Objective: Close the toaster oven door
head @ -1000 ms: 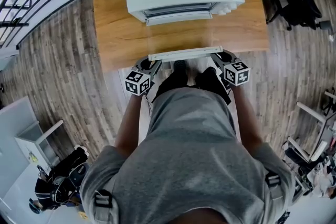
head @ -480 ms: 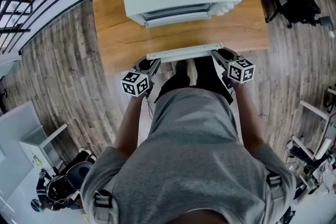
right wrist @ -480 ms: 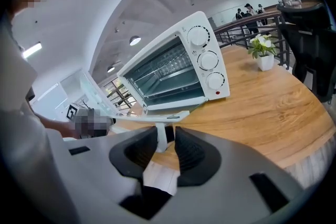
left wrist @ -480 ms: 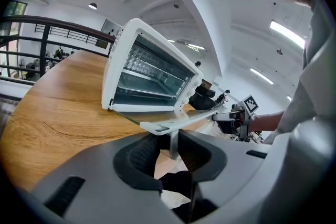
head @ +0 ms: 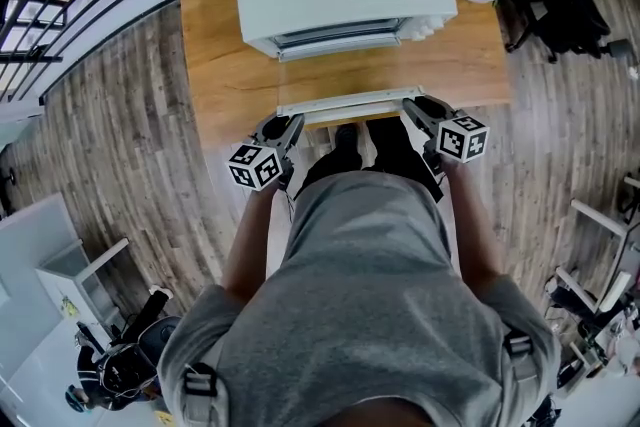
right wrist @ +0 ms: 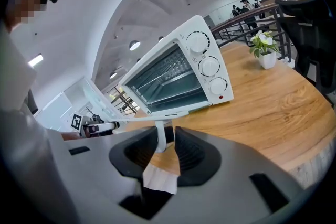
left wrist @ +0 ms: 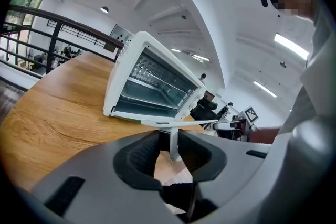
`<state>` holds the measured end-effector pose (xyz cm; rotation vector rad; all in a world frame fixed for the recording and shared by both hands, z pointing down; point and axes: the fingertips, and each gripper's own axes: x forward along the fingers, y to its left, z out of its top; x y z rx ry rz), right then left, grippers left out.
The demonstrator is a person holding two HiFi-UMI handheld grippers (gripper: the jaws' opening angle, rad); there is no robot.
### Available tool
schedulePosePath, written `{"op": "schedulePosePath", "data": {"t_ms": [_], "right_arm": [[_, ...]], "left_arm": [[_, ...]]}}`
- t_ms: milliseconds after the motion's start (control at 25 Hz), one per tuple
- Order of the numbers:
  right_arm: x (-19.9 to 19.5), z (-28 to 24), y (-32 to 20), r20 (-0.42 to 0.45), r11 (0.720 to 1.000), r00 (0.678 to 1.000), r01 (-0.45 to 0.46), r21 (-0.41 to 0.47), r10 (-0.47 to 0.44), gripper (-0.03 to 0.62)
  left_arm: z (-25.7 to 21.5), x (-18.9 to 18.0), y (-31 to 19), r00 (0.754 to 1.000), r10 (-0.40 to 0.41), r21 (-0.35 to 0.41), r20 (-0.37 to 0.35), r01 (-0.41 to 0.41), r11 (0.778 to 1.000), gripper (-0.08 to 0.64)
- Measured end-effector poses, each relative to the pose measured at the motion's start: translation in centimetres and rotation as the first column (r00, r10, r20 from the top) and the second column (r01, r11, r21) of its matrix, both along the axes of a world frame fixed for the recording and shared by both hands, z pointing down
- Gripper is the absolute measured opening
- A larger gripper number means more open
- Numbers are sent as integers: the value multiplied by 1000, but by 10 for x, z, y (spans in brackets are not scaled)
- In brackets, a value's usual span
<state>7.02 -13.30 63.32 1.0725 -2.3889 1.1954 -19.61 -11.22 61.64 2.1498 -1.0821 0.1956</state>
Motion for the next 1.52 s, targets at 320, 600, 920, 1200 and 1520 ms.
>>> {"op": "schedulePosePath", "data": {"t_ms": [320,600,920,1200,1520], "right_arm": [[-3,-12,-9,52,999,998,-32,-26,33,115],[-3,-16,-14,67,999,998,-18,-50,22,115],[-6,-32,-29,166,997,984,-56,-59,65,114],[-7,-41,-41,274,993,956,-80,-85,100,115],[-8,-44,-46,332,991,936,-83,-106,114,117]], "left_arm": [[-12,-5,-9,995,-34,16,-95,36,999,118],[-17,-5,-13,991,-39,16,-127,41,999,120],[-32,-10,-28,972,-72,27,-225,81,996,126],[-40,-13,-39,947,-109,23,-302,122,992,129],[-43,-13,-45,931,-124,6,-344,134,991,130]]}}
